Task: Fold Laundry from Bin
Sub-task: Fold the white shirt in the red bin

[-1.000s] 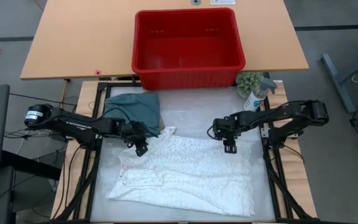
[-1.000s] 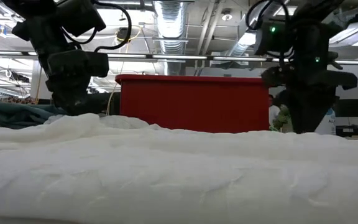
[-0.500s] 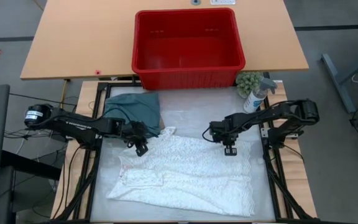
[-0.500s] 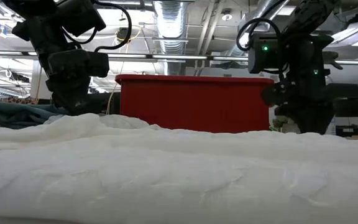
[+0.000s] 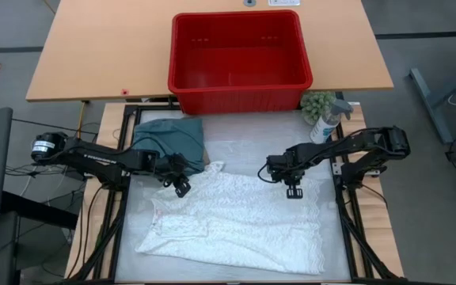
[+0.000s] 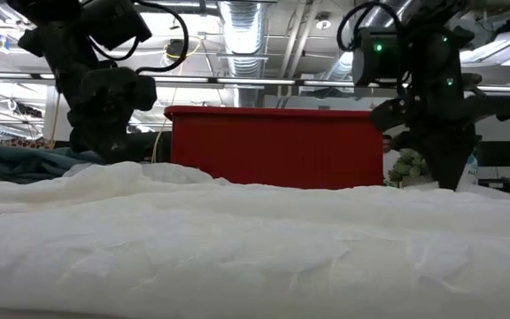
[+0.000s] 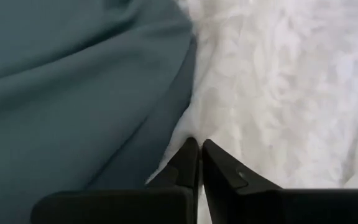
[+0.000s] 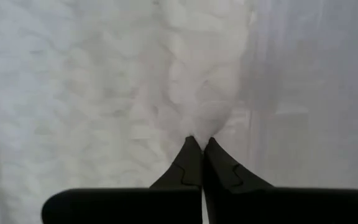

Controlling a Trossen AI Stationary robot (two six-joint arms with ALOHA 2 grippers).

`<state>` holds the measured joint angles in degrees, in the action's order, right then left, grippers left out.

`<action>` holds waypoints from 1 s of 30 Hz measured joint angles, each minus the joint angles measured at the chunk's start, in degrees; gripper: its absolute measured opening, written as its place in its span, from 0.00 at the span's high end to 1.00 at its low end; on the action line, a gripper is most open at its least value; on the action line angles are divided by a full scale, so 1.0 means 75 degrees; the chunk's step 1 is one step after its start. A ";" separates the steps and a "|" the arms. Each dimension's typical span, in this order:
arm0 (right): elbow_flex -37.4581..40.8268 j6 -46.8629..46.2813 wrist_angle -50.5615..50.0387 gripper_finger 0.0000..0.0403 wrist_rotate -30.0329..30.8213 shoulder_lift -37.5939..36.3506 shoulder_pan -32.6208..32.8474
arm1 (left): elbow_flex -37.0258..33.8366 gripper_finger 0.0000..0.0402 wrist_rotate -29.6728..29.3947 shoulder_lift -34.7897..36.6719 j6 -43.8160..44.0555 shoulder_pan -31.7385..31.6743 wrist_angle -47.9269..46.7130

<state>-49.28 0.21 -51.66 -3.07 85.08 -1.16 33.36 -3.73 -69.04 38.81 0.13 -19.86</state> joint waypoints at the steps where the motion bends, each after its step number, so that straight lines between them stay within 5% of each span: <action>1: -0.0082 -0.0023 -0.0100 0.95 0.0002 0.0000 0.0085 | 0.0063 1.00 0.0000 0.0000 0.0008 0.0030 -0.0016; 21: -0.1455 -0.1229 -0.1263 0.95 0.0438 -0.0006 0.1913 | 0.0581 1.00 -0.0026 0.0116 0.1070 0.1151 -0.0073; 30: -0.1856 -0.2515 -0.1734 0.95 0.0835 -0.0006 0.3104 | 0.0584 1.00 -0.0855 0.1123 0.2040 0.1920 -0.0300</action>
<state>-63.21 -18.64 -64.67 3.19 85.03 22.12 37.74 -10.14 -60.62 54.11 14.53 -22.11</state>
